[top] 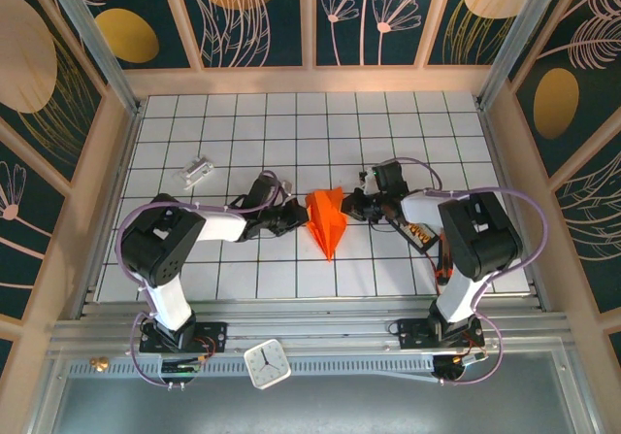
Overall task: Fold a paper plane with a square sheet of paper (pick it up from the middle)
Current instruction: Turn over a paper plane at the center of the table.
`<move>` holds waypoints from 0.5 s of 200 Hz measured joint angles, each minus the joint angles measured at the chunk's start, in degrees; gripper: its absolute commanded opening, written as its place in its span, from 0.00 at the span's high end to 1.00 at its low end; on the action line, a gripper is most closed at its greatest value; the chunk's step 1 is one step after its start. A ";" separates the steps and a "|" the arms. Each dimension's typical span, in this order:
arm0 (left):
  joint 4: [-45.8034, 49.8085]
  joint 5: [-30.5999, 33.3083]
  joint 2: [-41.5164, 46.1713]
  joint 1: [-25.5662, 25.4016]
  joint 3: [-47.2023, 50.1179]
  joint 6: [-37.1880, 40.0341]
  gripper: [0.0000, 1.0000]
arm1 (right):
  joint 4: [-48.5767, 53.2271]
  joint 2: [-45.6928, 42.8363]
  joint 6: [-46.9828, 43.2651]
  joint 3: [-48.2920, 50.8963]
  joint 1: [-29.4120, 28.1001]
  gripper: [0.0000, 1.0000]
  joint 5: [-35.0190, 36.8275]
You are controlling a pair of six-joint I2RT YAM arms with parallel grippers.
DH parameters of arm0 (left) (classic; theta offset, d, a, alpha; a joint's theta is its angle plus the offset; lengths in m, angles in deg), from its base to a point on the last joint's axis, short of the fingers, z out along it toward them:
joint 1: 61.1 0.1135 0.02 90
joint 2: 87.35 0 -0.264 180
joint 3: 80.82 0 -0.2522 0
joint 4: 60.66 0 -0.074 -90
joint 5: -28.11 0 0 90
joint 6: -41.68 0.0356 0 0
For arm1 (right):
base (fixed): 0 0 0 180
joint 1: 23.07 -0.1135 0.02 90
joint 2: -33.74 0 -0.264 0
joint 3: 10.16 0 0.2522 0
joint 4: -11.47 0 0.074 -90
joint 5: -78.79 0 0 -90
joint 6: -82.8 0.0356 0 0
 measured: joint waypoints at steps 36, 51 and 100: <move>-1.14 0.39 0.31 1.16 0.07 -0.61 0.91 | 0.04 3.04 -0.52 -1.38 0.02 0.91 -0.94; -1.49 0.37 0.31 1.36 0.07 -0.79 0.87 | 0.04 3.82 -0.55 -2.03 0.07 0.88 -1.16; -1.25 1.01 0.28 1.36 -0.50 -0.20 0.71 | 0.28 5.90 -1.38 -5.60 0.28 0.77 -1.55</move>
